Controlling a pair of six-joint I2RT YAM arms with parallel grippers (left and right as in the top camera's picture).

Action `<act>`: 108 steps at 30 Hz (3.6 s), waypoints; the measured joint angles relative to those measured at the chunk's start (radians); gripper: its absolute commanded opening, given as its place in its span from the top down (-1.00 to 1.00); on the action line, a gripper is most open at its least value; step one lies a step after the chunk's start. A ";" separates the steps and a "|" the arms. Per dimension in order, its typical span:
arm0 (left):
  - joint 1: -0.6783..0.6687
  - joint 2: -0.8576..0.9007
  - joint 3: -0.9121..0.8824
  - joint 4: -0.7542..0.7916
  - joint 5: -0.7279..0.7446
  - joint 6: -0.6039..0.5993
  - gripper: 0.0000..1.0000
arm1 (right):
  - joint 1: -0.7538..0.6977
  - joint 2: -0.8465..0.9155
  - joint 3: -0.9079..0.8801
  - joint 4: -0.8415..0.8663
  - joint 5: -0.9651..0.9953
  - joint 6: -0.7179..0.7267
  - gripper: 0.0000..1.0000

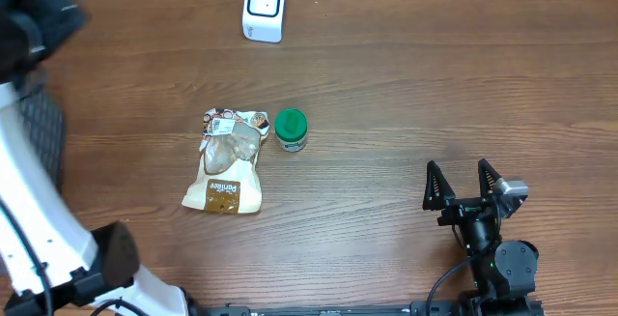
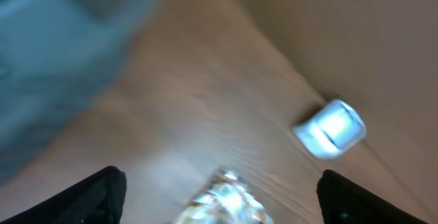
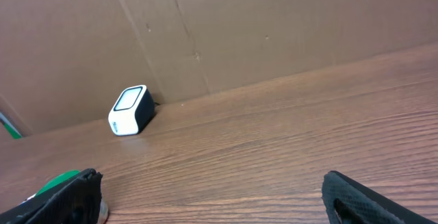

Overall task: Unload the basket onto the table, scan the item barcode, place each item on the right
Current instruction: 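Reach into the basket and grasp the light green wrapped pack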

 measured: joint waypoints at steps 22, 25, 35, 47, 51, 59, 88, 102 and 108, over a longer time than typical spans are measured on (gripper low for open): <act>0.467 0.016 -0.477 0.290 -0.257 0.167 -0.59 | 0.000 0.000 0.000 0.001 0.000 0.000 -1.00; 0.467 0.016 -0.589 0.394 -0.269 0.215 -0.61 | 0.000 0.000 0.000 0.001 0.000 -0.001 -1.00; 0.468 0.018 -0.981 0.814 -0.375 0.358 -0.58 | 0.000 0.000 0.000 0.000 -0.001 0.000 -1.00; 0.477 0.022 -1.084 1.061 -0.387 0.616 -0.64 | 0.000 0.000 0.000 0.000 0.000 0.000 -1.00; 0.481 0.027 -1.081 1.086 -0.372 0.637 -0.62 | 0.000 0.000 0.000 0.000 0.000 -0.001 -1.00; 0.486 0.055 -1.038 1.092 -0.165 0.645 -0.40 | 0.000 0.000 0.000 0.000 0.000 0.000 -1.00; 0.554 0.105 -0.843 0.835 -0.088 0.607 -0.69 | 0.000 0.000 0.000 0.000 0.000 0.000 -1.00; 0.642 0.265 -0.843 0.839 -0.106 0.705 -0.61 | 0.000 0.000 0.000 0.000 0.000 0.000 -1.00; 0.642 0.332 -0.843 0.879 -0.108 0.752 -0.57 | 0.000 0.000 0.000 0.001 0.000 0.000 -1.00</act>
